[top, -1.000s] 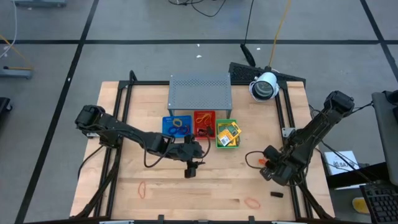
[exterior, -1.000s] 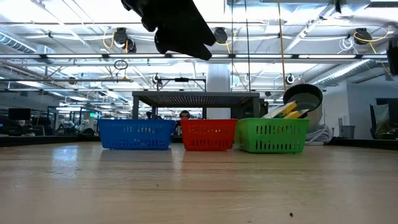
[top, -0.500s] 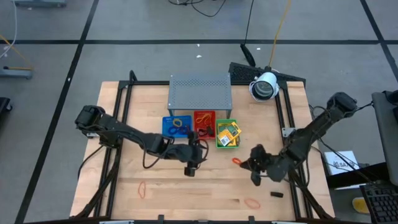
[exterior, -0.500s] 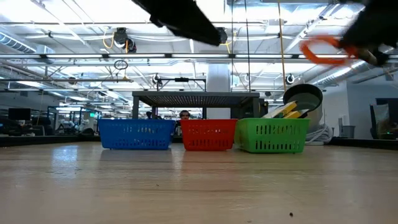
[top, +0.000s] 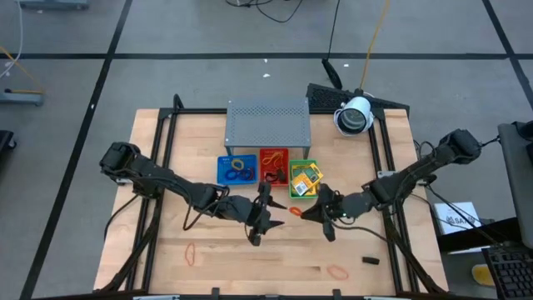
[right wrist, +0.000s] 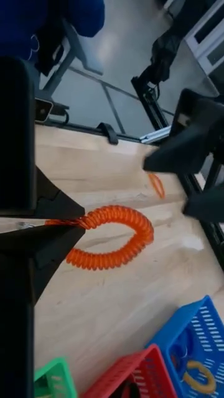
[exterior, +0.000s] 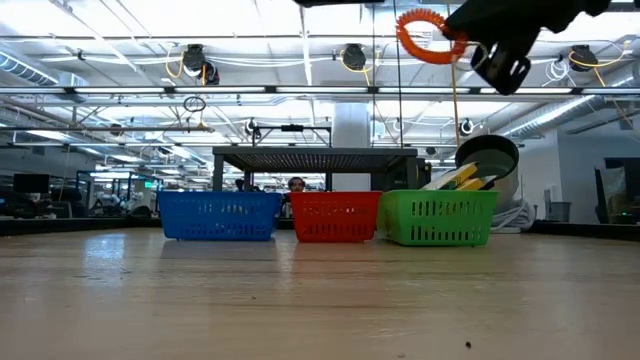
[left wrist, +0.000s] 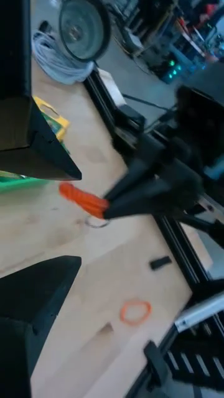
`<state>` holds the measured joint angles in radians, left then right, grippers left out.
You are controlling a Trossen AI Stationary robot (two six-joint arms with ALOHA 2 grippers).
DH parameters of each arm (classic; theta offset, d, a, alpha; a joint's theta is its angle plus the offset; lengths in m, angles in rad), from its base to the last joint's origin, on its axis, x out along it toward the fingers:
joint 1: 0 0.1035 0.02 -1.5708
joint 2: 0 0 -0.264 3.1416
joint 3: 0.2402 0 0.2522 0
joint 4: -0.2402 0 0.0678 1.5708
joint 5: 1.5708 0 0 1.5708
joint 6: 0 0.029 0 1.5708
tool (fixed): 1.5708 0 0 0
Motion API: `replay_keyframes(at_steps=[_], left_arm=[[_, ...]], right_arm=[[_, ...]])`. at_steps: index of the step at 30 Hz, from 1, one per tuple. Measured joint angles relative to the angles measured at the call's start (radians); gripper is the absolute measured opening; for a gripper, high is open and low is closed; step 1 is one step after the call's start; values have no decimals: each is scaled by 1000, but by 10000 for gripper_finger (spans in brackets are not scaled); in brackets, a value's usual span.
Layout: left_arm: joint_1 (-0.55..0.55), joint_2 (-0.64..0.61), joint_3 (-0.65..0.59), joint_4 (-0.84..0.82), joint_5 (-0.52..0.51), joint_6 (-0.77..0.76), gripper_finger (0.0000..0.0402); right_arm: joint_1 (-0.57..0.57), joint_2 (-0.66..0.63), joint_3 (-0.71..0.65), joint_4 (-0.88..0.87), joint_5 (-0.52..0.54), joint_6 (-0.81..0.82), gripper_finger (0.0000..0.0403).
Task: Pick & Place Office Desk Supplies
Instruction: Put the orange spring keychain into the blue bin
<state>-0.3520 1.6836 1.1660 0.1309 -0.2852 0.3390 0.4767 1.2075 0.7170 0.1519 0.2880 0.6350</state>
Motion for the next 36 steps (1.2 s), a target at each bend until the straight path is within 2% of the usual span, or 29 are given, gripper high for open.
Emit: replay_keyframes(at_steps=[4, 13, 20, 23, 28, 29, 33, 36], left_arm=[[-1, 0, 0, 2, 23, 0, 216], [1, 0, 0, 4, 23, 0, 216], [14, 0, 0, -2, 23, -89, 212], [18, 0, 0, -5, 22, -119, 175], [24, 0, 0, -17, 7, -120, 33], [24, 0, 0, -23, -16, -106, 22], [22, -1, 0, -55, -174, -83, 22], [23, -1, 0, -121, -239, -82, 15]], right_arm=[[-37, 27, 0, 33, -51, -9, 2], [-87, 85, 0, 223, -156, -81, 2], [-91, 89, 0, 261, -160, -106, 3], [-91, 88, 0, 265, -160, -106, 4], [-91, 89, 0, 275, -158, -136, 9], [-91, 89, 0, 284, -159, -144, 13], [-91, 89, 0, 309, -149, -186, 40], [-91, 89, 0, 324, -123, -215, 74]])
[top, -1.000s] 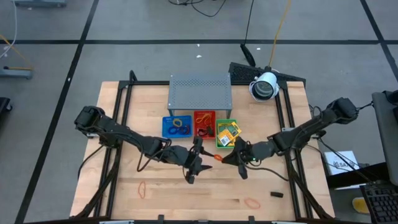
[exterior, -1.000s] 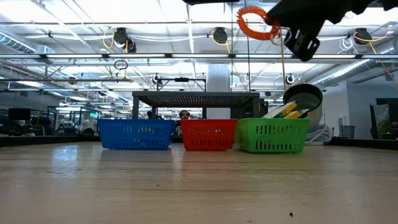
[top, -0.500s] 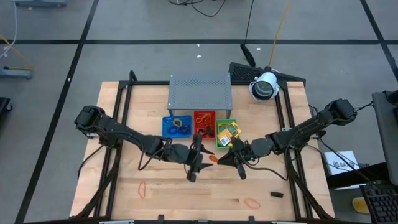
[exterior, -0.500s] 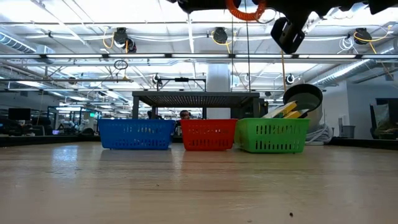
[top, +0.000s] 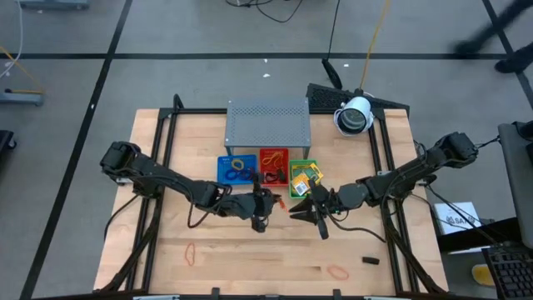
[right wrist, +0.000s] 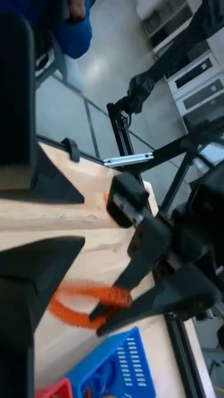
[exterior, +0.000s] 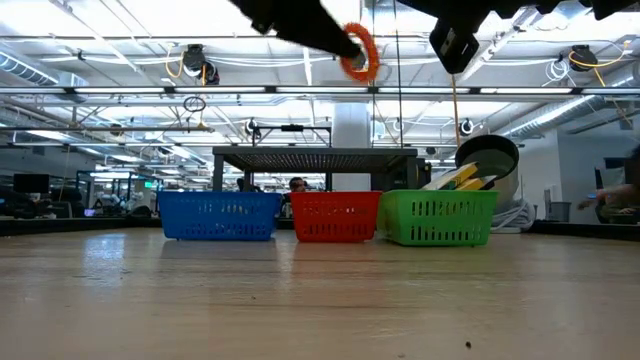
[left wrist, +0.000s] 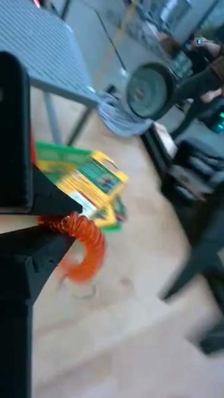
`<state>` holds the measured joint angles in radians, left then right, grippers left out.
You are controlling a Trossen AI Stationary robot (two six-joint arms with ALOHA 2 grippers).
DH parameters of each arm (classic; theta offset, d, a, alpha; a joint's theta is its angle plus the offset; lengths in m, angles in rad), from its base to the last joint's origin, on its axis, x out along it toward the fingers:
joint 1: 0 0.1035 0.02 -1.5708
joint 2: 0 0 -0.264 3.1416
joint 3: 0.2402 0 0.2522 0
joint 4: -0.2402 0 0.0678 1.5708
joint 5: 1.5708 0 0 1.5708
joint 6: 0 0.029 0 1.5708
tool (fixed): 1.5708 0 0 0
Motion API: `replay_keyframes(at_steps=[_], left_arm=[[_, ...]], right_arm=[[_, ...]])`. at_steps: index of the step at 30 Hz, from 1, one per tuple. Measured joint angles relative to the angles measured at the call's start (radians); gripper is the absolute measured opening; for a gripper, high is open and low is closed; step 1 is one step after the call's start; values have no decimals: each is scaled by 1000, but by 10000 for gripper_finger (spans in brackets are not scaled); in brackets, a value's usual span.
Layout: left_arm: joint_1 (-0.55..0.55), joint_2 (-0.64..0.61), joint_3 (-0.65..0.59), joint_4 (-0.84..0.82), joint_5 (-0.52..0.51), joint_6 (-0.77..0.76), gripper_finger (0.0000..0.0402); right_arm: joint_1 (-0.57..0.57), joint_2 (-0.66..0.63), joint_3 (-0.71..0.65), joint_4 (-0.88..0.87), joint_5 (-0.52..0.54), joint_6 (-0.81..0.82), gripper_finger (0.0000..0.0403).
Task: Pick & Place Office Desk Supplies
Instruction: Put the orange spring keychain into the blue bin, then put the orange rubber band into the red bin
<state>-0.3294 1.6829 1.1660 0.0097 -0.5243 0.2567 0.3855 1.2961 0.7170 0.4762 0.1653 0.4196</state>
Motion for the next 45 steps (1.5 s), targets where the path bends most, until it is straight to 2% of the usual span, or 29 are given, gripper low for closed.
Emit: replay_keyframes(at_steps=[6, 10, 15, 20, 27, 34, 36, 40, 45], left_arm=[[0, 0, 0, -169, -140, -49, 15], [15, -25, 0, -339, -228, -149, 15], [55, -84, 0, -600, -237, -349, 14], [106, -139, 0, -818, -227, -529, 17], [179, -153, 0, -904, -183, -671, 85], [206, -153, 0, -905, -180, -729, 189], [206, -153, 0, -901, -138, -730, 219], [203, -153, 0, -899, 30, -761, 255], [128, -153, 0, -942, 356, -799, 253]], right_arm=[[1, 0, 0, 0, 21, -21, 156], [1, 0, 0, 0, 21, -13, 195], [1, 0, 0, 3, 21, -13, 215], [0, 0, 0, 6, 21, -13, 213], [0, 0, 0, 6, 18, -16, 204], [0, 0, 0, 6, 17, -16, 205], [0, 0, 0, 6, 17, -17, 203], [0, -1, 0, 6, 17, -26, 199], [1, -1, 0, 6, 17, -47, 199]])
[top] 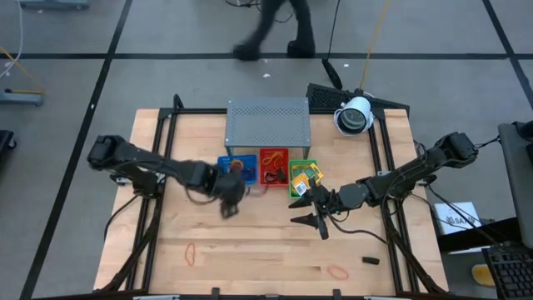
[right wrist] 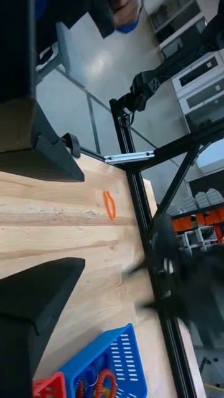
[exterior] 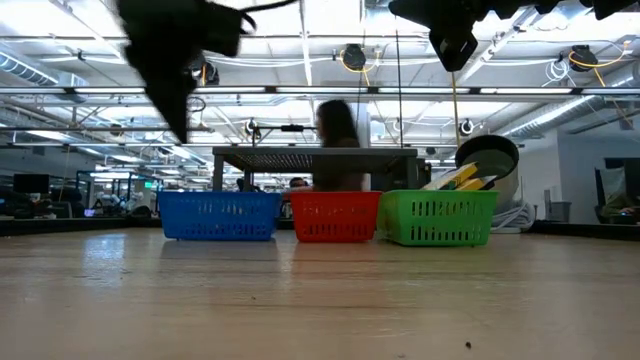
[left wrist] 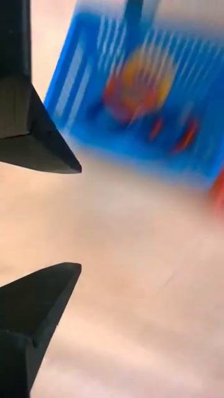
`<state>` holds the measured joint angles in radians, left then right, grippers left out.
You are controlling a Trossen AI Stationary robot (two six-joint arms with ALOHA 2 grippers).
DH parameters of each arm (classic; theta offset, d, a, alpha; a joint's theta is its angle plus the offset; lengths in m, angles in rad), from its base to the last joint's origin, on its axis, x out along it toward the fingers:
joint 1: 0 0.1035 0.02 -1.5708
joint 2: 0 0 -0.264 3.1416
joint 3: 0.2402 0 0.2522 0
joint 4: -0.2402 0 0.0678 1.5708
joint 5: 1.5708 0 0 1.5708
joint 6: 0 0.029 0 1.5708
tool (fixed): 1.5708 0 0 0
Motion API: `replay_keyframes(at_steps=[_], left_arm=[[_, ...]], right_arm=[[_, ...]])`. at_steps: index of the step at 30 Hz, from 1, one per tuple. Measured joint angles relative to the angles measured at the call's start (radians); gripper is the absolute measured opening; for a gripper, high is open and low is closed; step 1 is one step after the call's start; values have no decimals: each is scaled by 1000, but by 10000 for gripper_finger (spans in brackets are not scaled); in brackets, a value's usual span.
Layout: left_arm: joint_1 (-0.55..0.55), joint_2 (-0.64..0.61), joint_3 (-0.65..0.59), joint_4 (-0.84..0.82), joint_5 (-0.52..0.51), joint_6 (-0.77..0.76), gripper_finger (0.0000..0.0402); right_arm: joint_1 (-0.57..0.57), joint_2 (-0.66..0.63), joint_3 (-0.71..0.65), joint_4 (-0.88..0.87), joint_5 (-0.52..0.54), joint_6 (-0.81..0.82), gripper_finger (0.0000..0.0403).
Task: Pick & Place Office Desk Supplies
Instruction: Put the orange rubber band into the red bin
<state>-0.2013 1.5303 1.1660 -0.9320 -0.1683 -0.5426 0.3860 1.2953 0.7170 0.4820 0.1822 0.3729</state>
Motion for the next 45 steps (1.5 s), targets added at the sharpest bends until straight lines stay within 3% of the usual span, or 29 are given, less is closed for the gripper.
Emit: replay_keyframes(at_steps=[3, 11, 20, 28, 32, 45], left_arm=[[-98, 0, 0, -30, 83, -33, 240], [-383, 0, 0, -96, 78, -277, 210], [-573, 10, -50, -111, 83, -527, 219], [-729, 10, -188, 96, 70, -754, 219], [-775, 9, -226, 152, 70, -827, 209], [-829, 9, -307, 121, 38, -947, 175]], right_arm=[[2, 0, 0, 0, 0, 0, 197], [2, 0, 0, 1, 0, 0, 196], [-14, 0, 0, 46, 0, -53, 196], [-2, 0, 0, 62, 0, -55, 196], [21, 0, 0, 78, 2, -54, 196], [48, 0, 0, 126, 5, -98, 196]])
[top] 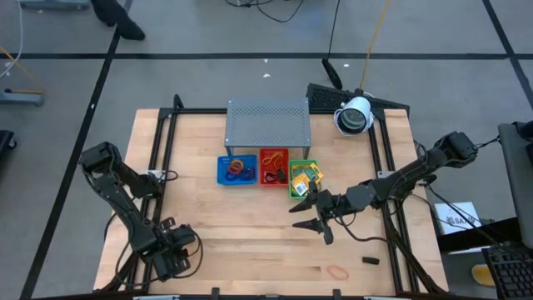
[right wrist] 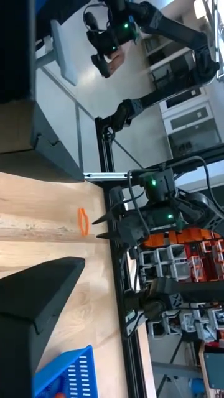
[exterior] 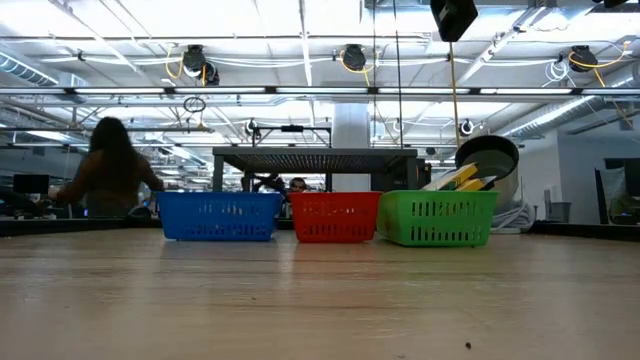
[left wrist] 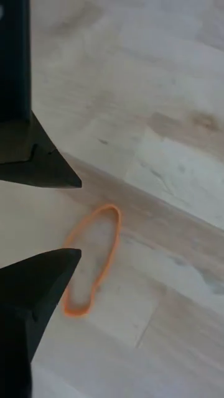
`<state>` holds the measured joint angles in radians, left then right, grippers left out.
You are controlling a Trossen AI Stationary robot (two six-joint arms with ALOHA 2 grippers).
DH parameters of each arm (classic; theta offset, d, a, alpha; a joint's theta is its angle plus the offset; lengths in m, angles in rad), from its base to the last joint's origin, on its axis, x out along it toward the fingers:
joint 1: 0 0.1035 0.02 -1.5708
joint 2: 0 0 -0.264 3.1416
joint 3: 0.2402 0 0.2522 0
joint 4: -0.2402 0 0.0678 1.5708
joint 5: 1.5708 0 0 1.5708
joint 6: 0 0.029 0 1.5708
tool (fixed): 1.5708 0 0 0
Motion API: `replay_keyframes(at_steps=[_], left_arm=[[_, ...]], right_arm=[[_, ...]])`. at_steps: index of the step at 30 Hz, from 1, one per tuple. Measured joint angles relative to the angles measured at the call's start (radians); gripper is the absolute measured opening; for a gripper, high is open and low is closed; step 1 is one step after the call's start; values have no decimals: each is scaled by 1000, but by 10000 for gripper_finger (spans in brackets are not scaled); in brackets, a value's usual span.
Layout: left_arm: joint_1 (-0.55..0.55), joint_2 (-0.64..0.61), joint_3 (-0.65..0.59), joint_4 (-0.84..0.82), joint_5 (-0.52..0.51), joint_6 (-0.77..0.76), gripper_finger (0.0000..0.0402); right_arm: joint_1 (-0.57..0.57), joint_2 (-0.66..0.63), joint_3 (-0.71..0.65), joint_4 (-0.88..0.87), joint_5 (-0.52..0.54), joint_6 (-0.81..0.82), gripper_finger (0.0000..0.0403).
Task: Pick & Place Office Desk Supplies
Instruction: Put the orange rubber band into the red bin
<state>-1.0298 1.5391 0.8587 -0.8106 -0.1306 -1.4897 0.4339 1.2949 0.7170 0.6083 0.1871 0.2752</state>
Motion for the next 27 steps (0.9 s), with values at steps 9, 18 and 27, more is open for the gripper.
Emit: replay_keyframes(at_steps=[9, 18, 27], left_arm=[[1, 0, -1, 4, -2, -51, 175], [5, 0, -1, 3, -16, -107, 175], [32, 0, 0, 5, 0, -184, 175]], right_arm=[[0, 0, 0, 1, 0, 0, 196], [0, 0, 0, 0, -1, 0, 196], [0, 0, 0, -7, -1, 0, 196]])
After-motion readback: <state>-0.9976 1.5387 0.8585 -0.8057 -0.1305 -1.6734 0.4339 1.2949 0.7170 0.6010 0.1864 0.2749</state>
